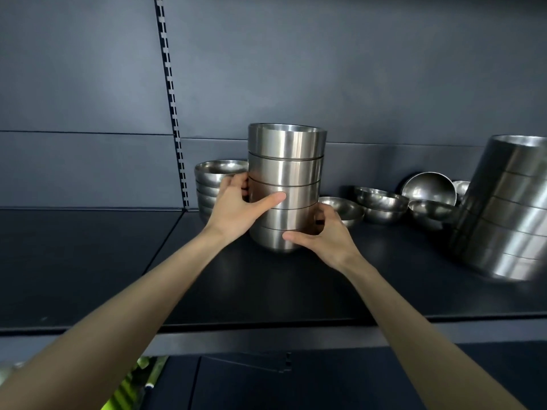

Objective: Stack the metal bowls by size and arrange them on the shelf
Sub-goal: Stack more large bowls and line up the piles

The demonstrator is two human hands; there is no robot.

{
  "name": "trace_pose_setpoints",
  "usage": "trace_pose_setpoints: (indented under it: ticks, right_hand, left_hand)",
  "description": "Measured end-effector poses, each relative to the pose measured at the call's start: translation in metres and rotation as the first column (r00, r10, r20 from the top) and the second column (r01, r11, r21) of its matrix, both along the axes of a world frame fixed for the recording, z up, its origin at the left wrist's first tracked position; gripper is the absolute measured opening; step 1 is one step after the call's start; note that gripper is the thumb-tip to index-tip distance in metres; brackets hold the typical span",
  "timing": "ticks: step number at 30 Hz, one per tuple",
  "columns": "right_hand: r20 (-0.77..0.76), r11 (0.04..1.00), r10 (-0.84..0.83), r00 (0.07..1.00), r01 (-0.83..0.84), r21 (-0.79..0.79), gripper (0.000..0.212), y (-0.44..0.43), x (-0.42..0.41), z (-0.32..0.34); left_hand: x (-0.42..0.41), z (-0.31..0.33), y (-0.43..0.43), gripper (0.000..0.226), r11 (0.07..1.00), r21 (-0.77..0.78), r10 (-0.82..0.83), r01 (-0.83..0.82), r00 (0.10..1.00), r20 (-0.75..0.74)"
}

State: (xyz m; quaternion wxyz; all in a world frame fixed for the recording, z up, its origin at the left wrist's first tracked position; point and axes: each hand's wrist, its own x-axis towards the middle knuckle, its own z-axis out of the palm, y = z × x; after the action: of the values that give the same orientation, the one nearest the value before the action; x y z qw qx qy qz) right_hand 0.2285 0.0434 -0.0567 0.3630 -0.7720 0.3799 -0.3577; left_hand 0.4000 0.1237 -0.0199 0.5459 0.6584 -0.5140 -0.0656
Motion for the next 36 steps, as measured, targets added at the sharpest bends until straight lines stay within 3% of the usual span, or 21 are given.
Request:
trace_pose_setpoints:
  ticks: [21,29,36]
  right_hand:
    - [-0.006,0.999,0.004,1.0,-0.004,-0.044,0.087,-0.01,0.017,0.003]
    - [-0.069,0.999,-0.012,0.998,0.009,-0.044,0.097,-0.01,0.019,0.004]
    - [-0.142,0.999,-0.032,0.989,0.026,-0.044,0.094,-0.006,0.018,0.008]
  left_hand:
    - [0.019,-0.004,-0.013,0.081,0.999,-0.029,0.027,-0.028,0.999,-0.03]
    - [0.02,-0.004,-0.012,0.094,1.0,-0.019,0.018,-0.019,0.999,-0.037]
    - [0.017,0.001,-0.008,0.075,0.999,0.03,0.014,-0.014,1.0,-0.006]
